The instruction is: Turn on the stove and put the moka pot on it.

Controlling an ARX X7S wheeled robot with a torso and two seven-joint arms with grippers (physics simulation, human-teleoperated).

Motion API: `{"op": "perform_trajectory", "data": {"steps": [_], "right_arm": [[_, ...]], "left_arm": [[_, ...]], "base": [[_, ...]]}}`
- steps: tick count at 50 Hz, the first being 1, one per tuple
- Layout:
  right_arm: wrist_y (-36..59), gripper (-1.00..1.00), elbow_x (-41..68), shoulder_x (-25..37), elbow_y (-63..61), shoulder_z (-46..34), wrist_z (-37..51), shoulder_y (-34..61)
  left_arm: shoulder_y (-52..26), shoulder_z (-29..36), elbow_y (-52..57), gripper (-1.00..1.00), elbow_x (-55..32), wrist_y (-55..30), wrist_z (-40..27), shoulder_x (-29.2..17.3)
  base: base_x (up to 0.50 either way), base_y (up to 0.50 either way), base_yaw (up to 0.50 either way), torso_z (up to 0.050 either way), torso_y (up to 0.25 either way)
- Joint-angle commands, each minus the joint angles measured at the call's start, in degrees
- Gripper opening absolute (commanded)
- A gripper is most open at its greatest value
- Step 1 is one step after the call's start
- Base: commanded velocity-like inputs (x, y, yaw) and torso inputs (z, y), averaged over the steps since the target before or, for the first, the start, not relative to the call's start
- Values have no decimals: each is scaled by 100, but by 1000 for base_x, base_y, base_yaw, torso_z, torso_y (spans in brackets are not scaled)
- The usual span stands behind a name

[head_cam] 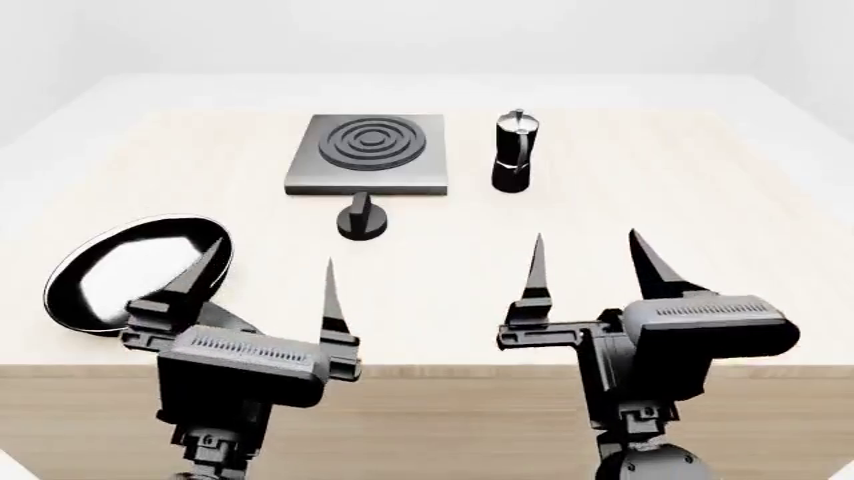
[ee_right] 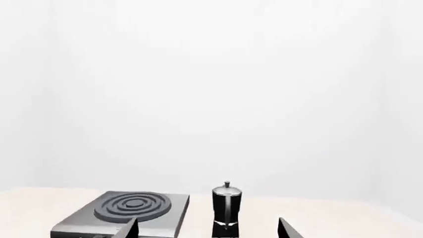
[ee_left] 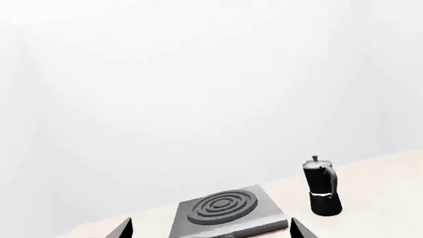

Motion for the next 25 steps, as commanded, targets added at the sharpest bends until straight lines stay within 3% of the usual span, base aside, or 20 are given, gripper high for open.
{"op": "perform_trajectory", "data": {"steps": [1,8,13,19,25], "right_arm": [[1386,100,165,127,-1917,32,128,790],[1216,100,152,197,-1945,20,201,722],[581,100,42,248,-1581,-101,242,407],[1046,100,135,257,-1873,-111,294,592],[856,100,111,290,-1779,-174,344,489]], "left_arm": [[-410,251,1692,100,297,-897,202,-245],[-229,-25,1845,100,-81,-503,212,-286],[-190,74,1816,100,-47,-440,208,-344],[-111,17,1656,100,-158,-240,173,-399],[-81,45,1636,100,-210,-209,136,-422]], "base": [[0,0,0,0,0],[0,0,0,2,0],[0,0,0,49,0],[0,0,0,50,0],[0,0,0,50,0]]}}
